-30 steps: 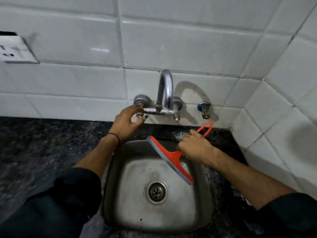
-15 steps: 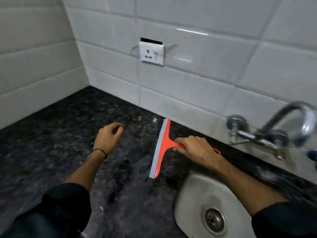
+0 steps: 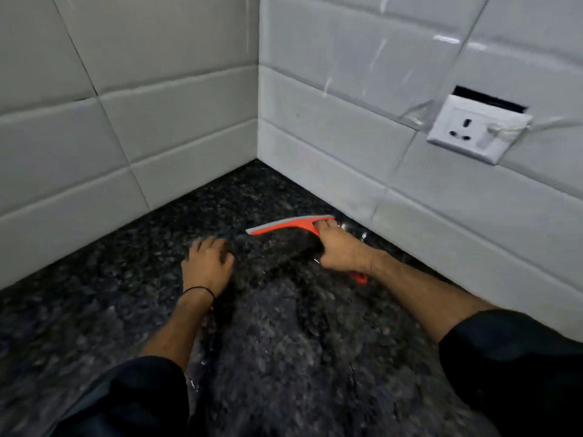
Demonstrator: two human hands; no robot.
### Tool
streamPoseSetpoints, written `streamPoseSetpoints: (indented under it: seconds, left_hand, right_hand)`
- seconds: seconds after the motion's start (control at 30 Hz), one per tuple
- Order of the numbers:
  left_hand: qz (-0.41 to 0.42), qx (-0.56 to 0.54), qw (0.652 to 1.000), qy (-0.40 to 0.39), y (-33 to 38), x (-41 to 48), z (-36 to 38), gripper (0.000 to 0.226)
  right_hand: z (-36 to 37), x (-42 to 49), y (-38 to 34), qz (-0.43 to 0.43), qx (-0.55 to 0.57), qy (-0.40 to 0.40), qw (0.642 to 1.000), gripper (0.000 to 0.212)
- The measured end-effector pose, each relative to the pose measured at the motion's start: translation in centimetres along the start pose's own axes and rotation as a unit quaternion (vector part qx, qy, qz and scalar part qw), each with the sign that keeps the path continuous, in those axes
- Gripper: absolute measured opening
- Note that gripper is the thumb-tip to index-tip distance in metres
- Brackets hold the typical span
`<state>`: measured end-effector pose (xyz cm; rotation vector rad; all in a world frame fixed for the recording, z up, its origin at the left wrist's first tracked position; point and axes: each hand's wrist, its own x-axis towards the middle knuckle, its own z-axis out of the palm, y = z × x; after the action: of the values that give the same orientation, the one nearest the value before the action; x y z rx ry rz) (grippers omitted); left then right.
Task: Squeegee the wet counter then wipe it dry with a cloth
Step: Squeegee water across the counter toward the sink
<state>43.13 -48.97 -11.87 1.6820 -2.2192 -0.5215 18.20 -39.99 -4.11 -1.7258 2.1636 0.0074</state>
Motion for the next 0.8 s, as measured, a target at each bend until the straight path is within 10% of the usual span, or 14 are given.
streamPoseSetpoints:
  seconds: [0.27,0.8]
  left_hand:
    - [-0.055,0.127,0.980,-0.143,-4.6,8.1,0.9,0.098]
    - [-0.063,0.067,0.982,-0.163,-7.0,10.7,3.7,0.098]
  right_hand:
    - [-3.2,15.6,-6.5,-0.033,-0.099,0.074,0.992,0.052]
    - [-3.2,32.7,-11.1,-0.092,-0.198,0.043,0.975,0.051]
